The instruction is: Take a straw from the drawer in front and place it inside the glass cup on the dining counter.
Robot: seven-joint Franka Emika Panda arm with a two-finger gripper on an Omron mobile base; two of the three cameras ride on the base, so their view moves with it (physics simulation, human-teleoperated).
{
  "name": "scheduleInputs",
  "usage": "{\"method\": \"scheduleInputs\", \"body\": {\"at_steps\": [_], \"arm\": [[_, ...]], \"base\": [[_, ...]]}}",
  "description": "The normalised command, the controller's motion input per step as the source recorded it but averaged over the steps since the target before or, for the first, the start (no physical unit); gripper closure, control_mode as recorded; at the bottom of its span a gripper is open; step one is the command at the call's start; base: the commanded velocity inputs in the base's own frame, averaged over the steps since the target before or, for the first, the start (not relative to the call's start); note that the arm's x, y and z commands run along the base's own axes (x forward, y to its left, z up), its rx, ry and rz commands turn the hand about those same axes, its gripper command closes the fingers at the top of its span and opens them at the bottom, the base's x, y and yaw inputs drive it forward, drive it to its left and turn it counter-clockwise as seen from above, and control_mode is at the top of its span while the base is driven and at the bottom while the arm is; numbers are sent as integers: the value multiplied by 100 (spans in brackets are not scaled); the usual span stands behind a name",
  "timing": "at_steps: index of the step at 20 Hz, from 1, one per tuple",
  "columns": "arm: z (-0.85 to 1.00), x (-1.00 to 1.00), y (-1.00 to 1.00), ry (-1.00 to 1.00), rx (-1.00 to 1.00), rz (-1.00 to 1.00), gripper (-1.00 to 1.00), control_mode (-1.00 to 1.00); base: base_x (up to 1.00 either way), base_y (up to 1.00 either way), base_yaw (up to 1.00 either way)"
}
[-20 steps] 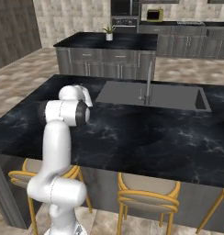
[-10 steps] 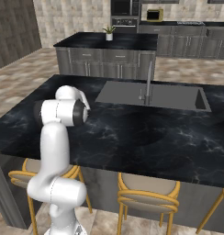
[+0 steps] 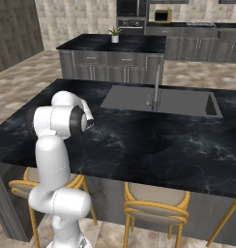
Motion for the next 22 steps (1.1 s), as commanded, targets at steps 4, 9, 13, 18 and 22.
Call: {"method": "scheduleInputs", "body": {"at_steps": [4, 9, 13, 18, 22], "arm": [[-4, 1, -4, -5, 0, 0, -100, -100], [0, 8, -5, -9, 0, 0, -100, -100], [0, 11, -1, -10, 0, 0, -100, -100], [0, 27, 0, -11, 0, 0, -100, -100], [0, 6, 0, -12, 0, 0, -100, -100]], "base": [[0, 0, 0], [0, 0, 0], [0, 0, 0], [0, 0, 0], [0, 0, 0]]}}
